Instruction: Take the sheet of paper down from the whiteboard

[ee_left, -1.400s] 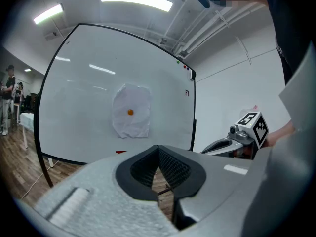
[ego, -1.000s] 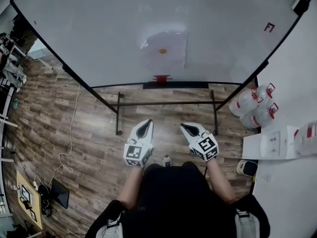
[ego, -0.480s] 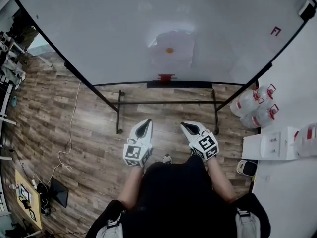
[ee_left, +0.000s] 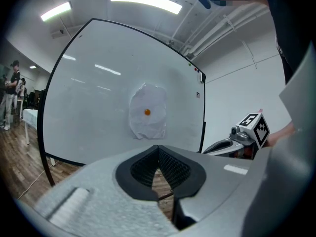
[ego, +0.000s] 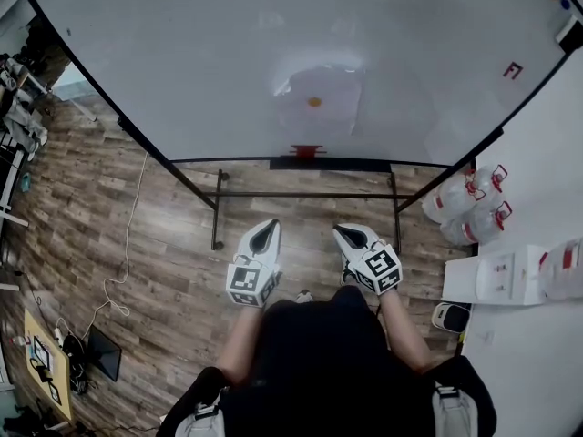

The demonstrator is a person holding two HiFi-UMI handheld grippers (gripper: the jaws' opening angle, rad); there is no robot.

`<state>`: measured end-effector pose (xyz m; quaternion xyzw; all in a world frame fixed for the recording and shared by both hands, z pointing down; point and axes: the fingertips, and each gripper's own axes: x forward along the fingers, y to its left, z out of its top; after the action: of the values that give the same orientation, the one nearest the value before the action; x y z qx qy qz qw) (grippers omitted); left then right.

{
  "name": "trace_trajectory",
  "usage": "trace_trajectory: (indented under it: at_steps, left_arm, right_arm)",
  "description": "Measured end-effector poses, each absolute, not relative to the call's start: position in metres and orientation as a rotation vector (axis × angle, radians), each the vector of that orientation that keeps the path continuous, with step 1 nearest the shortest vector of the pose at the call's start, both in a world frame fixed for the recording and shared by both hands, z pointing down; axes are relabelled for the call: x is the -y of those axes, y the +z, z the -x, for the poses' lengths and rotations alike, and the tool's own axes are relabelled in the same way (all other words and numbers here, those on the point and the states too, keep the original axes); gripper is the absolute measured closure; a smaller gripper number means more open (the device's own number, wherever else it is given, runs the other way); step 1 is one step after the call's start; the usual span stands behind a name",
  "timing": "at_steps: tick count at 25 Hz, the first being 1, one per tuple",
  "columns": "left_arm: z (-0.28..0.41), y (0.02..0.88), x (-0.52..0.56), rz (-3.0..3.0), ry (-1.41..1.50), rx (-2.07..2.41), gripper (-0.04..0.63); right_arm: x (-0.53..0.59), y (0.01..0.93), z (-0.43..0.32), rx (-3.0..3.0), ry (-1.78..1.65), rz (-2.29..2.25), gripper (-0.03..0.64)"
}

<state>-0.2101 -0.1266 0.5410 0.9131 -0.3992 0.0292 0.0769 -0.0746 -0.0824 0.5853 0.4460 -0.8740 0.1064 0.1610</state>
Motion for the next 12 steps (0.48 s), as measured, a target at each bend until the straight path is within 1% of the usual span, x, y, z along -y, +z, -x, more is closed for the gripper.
trace_trajectory:
  at_steps: [8,12]
  left_arm:
    - [0.215,0.544,0.149,-2.692,0.096,1.258,0.584]
    - [0.206,0.542,0.162,-2.686,0.089,1.28,0.584]
  right_arm:
    - [0.111,0.585,0.073,2.516,0.296,-1.22,0.614]
    - [0.124,0.585,0.064,2.521,0.294,-1.202,0.614]
